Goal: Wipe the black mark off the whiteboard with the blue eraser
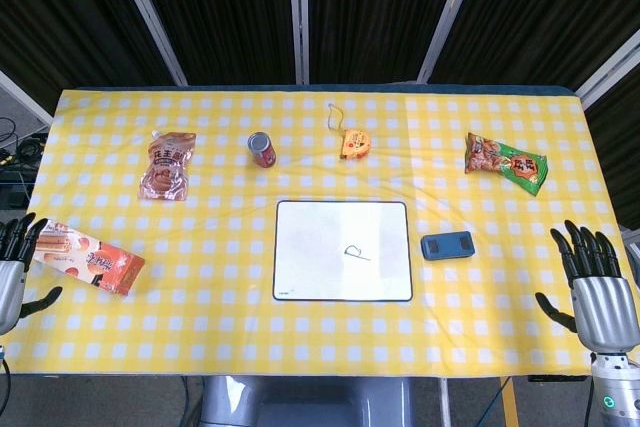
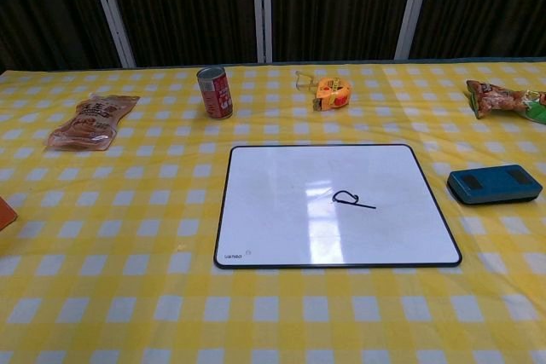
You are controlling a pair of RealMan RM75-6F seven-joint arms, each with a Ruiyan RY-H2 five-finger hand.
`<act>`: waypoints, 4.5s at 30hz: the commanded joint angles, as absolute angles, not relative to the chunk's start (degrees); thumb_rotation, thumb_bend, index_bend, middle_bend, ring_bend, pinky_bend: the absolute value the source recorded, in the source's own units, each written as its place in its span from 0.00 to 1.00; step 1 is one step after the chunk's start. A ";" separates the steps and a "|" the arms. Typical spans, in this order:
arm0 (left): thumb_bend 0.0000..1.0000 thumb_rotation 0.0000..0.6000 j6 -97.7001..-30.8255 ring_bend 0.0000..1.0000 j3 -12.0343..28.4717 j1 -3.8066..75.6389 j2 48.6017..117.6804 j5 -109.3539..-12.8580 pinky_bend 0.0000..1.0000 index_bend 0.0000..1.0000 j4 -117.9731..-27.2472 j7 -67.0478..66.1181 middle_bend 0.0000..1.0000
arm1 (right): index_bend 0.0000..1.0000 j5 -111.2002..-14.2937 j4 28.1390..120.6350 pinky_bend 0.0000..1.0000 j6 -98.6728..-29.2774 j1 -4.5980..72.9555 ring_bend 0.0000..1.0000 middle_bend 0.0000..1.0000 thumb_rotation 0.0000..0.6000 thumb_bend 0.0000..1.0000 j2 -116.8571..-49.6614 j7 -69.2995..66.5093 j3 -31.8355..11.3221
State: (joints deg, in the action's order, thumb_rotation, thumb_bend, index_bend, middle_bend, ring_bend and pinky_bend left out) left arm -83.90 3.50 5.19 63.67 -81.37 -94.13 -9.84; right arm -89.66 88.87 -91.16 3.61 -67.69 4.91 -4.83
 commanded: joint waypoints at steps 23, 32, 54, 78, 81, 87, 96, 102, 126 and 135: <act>0.18 1.00 -84.62 0.00 3.54 4.95 62.80 -81.80 0.00 0.00 -94.53 -8.36 0.00 | 0.15 -88.34 90.37 0.00 -82.24 6.94 0.00 0.00 1.00 0.09 -66.70 4.53 -3.43; 0.18 1.00 -84.39 0.00 3.71 5.07 62.49 -81.54 0.00 0.00 -94.73 -8.07 0.00 | 0.24 -83.01 95.56 0.03 -70.80 12.63 0.00 0.07 1.00 0.12 -63.95 8.65 -4.70; 0.18 1.00 -83.46 0.00 4.15 5.61 63.26 -80.15 0.00 0.00 -93.68 -9.06 0.00 | 0.26 -64.38 89.79 0.04 -55.43 23.84 0.00 0.08 1.00 0.13 -72.58 19.57 -8.18; 0.18 1.00 -82.51 0.00 4.33 6.19 63.60 -79.44 0.00 0.00 -93.09 -9.02 0.00 | 0.29 -57.58 83.37 0.09 -54.54 29.37 0.00 0.12 1.00 0.16 -80.61 23.62 -8.43; 0.18 1.00 -82.57 0.00 4.36 6.24 63.62 -79.52 0.00 0.00 -93.16 -8.99 0.00 | 0.29 -56.80 82.88 0.09 -54.26 29.71 0.00 0.12 1.00 0.16 -81.01 23.87 -8.27; 0.18 1.00 -82.59 0.00 4.19 6.32 63.69 -79.85 0.00 0.00 -93.32 -9.19 0.00 | 0.29 -54.97 81.49 0.09 -53.46 30.32 0.00 0.12 1.00 0.17 -81.73 24.53 -7.83; 0.18 1.00 -82.95 0.00 4.08 6.36 63.82 -80.40 0.00 0.00 -93.42 -9.47 0.00 | 0.31 -53.30 78.80 0.09 -52.44 31.15 0.00 0.13 1.00 0.20 -83.27 24.25 -7.67; 0.18 1.00 -83.01 0.00 3.99 6.44 63.96 -80.73 0.00 0.00 -93.38 -9.50 0.00 | 0.52 -55.12 76.93 0.22 -54.48 31.02 0.14 0.30 1.00 0.27 -84.95 23.22 -7.64; 0.18 1.00 -83.44 0.00 4.21 6.46 63.98 -80.98 0.00 0.00 -93.26 -8.15 0.00 | 0.83 -66.05 91.84 0.73 -61.33 33.06 0.69 0.69 1.00 0.32 -88.75 20.26 -10.02; 0.18 1.00 -82.50 0.00 4.57 6.73 64.00 -79.88 0.00 0.00 -92.30 -7.04 0.00 | 0.83 -61.48 89.94 0.73 -59.75 37.75 0.69 0.69 1.00 0.32 -99.48 28.99 -10.28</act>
State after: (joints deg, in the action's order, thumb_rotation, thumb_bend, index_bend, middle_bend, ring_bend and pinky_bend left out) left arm -82.57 4.53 6.70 64.01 -79.94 -92.36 -7.11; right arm -62.84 90.95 -60.37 36.35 -97.10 27.11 -10.25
